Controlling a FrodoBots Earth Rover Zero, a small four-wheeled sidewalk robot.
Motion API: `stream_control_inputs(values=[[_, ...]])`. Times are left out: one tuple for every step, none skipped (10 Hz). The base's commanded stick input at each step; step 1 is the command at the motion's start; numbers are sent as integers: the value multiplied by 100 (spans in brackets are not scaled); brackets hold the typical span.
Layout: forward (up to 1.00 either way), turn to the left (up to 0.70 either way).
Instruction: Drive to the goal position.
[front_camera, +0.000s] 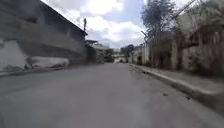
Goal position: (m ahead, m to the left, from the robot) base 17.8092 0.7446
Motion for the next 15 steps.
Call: stream_control_inputs(values=[[100,-40],[100,-34],[100,-17],[100,-2],[100,-2],[100,-2],[100,-2],[100,-2],[100,-2],[100,-2],[100,-2],[100,-2],[100,-2],[100,-2],[100,-2]])
